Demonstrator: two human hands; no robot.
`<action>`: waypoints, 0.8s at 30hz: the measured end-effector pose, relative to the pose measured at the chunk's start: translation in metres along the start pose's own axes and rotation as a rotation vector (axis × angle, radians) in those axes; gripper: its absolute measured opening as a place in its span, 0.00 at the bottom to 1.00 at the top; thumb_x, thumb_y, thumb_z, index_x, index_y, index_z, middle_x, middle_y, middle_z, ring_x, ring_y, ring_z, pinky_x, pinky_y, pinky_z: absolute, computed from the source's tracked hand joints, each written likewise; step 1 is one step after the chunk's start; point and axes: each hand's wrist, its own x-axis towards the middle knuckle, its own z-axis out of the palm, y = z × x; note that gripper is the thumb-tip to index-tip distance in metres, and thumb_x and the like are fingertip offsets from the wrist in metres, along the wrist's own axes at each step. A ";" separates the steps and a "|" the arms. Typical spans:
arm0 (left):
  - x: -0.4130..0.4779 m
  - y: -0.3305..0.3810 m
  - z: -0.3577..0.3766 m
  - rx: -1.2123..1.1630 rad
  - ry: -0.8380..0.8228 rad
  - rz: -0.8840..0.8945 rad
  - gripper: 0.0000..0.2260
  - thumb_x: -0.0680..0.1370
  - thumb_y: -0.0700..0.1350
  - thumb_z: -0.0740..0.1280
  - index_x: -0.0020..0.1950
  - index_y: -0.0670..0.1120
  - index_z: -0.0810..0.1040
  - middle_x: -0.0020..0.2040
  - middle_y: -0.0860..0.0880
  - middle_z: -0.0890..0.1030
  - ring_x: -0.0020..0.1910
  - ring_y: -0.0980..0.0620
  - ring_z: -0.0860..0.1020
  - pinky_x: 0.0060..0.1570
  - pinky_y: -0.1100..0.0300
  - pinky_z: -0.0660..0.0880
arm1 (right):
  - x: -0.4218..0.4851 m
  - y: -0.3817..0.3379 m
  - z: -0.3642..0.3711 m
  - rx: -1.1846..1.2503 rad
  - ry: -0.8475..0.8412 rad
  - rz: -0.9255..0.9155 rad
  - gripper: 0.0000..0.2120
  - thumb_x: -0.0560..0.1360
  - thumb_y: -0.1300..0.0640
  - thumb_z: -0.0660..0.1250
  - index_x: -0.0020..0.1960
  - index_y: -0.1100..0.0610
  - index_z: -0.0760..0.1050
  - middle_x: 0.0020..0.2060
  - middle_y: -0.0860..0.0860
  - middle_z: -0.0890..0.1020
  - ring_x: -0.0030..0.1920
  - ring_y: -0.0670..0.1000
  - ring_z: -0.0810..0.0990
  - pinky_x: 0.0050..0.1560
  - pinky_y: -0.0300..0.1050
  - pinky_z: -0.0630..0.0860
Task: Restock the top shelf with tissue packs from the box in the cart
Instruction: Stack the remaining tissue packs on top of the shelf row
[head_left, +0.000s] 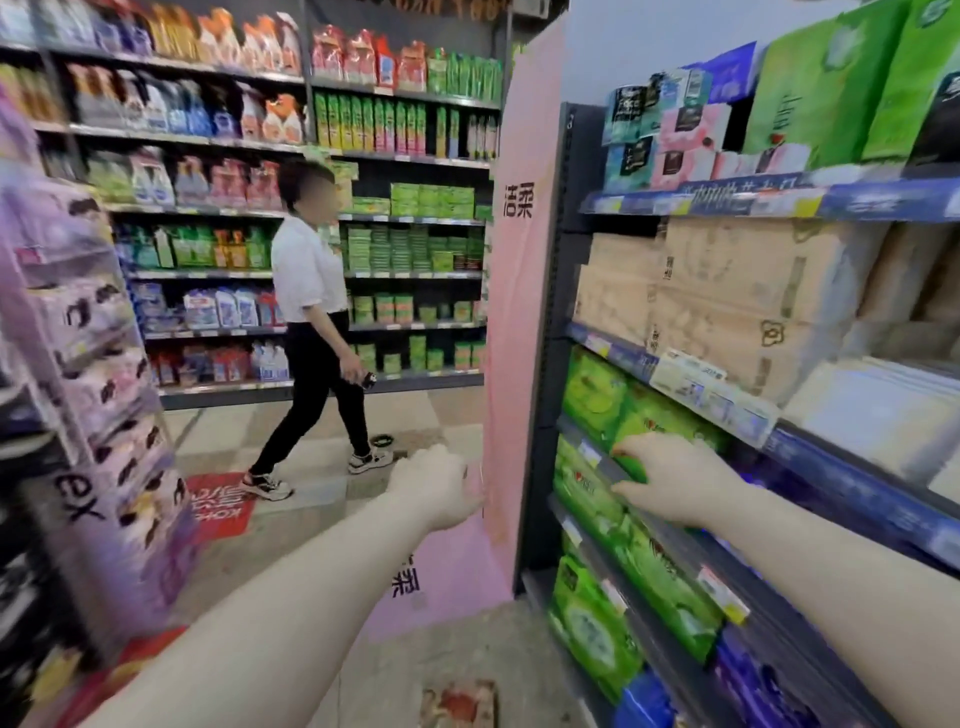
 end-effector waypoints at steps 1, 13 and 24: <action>0.005 -0.016 0.007 -0.005 -0.011 -0.007 0.20 0.75 0.62 0.61 0.54 0.47 0.76 0.58 0.44 0.75 0.59 0.42 0.74 0.56 0.52 0.72 | 0.009 -0.013 0.011 0.011 -0.016 0.008 0.22 0.76 0.46 0.62 0.69 0.47 0.67 0.67 0.50 0.73 0.66 0.54 0.72 0.64 0.50 0.68; 0.043 -0.116 0.098 -0.111 -0.198 -0.114 0.19 0.78 0.55 0.61 0.64 0.46 0.73 0.64 0.44 0.72 0.62 0.44 0.73 0.54 0.58 0.70 | 0.092 -0.099 0.119 0.131 -0.245 0.034 0.22 0.75 0.46 0.62 0.68 0.49 0.68 0.64 0.51 0.75 0.63 0.56 0.74 0.62 0.49 0.71; 0.120 -0.174 0.183 -0.087 -0.401 -0.206 0.19 0.77 0.56 0.62 0.62 0.46 0.74 0.61 0.44 0.75 0.61 0.44 0.74 0.52 0.57 0.72 | 0.195 -0.102 0.235 0.239 -0.477 0.098 0.22 0.75 0.47 0.63 0.69 0.50 0.68 0.66 0.50 0.74 0.65 0.54 0.74 0.59 0.44 0.71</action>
